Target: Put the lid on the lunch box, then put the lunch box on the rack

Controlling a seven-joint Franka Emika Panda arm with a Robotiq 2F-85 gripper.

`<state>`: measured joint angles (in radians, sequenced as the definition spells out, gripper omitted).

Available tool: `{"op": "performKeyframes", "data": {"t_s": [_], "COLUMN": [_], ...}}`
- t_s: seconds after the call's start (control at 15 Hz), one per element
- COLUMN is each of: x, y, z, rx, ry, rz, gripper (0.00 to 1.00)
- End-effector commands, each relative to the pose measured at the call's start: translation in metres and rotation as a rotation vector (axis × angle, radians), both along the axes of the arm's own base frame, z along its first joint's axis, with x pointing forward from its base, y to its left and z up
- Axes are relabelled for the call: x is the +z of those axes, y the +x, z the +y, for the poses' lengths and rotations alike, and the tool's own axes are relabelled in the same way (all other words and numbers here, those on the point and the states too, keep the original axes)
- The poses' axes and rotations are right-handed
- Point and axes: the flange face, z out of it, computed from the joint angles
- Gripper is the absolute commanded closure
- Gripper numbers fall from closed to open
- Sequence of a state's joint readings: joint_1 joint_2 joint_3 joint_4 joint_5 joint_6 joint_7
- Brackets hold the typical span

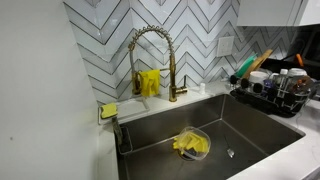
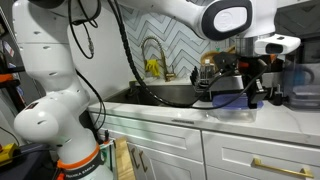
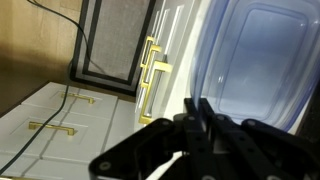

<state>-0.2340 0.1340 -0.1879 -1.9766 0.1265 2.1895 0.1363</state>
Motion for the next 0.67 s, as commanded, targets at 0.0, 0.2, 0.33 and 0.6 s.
{"op": "performKeyframes", "data": {"t_s": [0.0,0.2,0.33,0.6], "x": [-0.002,0.002,0.007,0.023], "y": [-0.006,-0.006,-0.007,-0.007], "z": [0.003,0.002,0.002,0.006], "rx": [-0.006,-0.011,-0.008,0.033], "ry": [-0.004,-0.005,-0.008,-0.017], "rz": [-0.008,-0.013,-0.022,-0.050], "gripper": [0.66,0.54,0.38,0.10]}}
